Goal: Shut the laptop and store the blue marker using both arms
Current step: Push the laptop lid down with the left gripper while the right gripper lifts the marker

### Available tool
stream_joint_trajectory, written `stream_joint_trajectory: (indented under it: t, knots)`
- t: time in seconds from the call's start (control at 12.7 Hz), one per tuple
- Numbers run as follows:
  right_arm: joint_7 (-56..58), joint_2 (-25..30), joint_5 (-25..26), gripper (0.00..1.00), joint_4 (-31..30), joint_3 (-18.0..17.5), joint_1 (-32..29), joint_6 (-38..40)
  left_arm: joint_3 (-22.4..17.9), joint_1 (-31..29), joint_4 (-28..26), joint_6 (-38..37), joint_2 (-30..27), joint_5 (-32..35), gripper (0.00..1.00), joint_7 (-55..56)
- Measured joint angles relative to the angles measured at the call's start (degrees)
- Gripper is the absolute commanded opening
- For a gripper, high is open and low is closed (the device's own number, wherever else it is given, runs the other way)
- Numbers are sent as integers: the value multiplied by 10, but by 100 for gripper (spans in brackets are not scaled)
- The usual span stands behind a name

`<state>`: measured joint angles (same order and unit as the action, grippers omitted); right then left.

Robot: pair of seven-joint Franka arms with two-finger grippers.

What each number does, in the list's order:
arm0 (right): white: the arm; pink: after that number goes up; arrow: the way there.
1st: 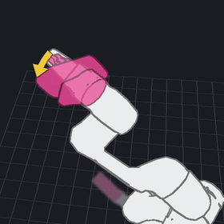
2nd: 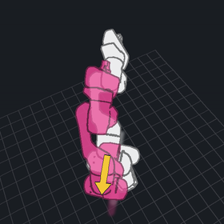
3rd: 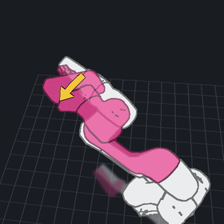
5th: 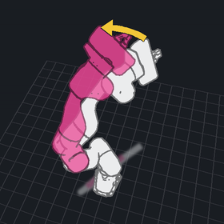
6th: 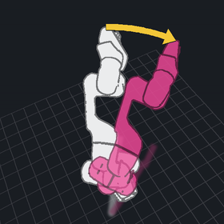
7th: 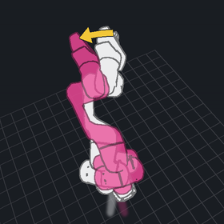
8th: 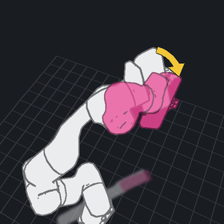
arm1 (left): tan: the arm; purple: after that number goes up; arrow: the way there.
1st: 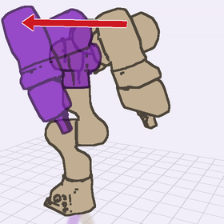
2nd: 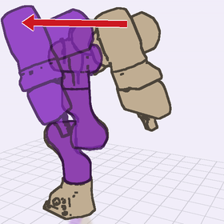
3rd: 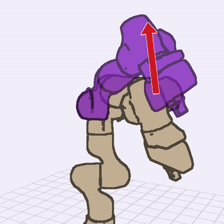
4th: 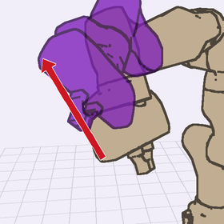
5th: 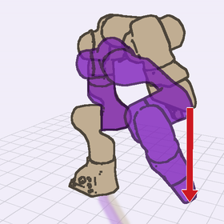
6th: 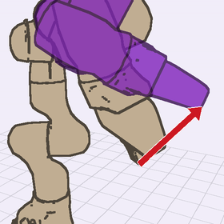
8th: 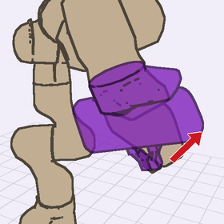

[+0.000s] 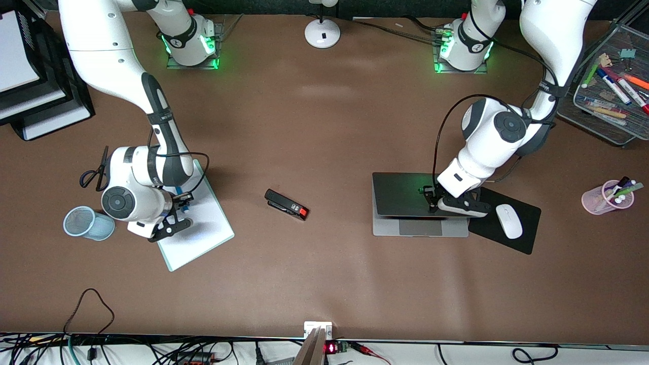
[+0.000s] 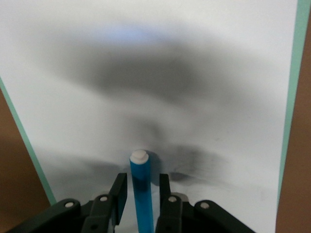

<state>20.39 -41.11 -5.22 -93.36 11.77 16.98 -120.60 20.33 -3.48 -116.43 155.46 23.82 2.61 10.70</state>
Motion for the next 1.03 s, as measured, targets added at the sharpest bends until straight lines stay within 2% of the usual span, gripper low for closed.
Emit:
stream_joint_trajectory:
  t: [0.16, 0.39, 0.79, 1.03]
  knots:
    - [0, 0, 0, 35, 0, 0, 0, 0, 0, 0, 14, 0, 14, 10, 0, 0]
    - [0, 0, 0, 29, 0, 0, 0, 0, 0, 0, 25, 0, 29, 12, 0, 0]
    - [0, -5, 0, 28, 0, 0, 0, -4, -4, 0, 47, 1, 57, 40, 0, 0]
    - [0, -6, 0, 14, 0, 0, 0, -5, -10, 0, 60, 1, 72, 51, 0, -1]
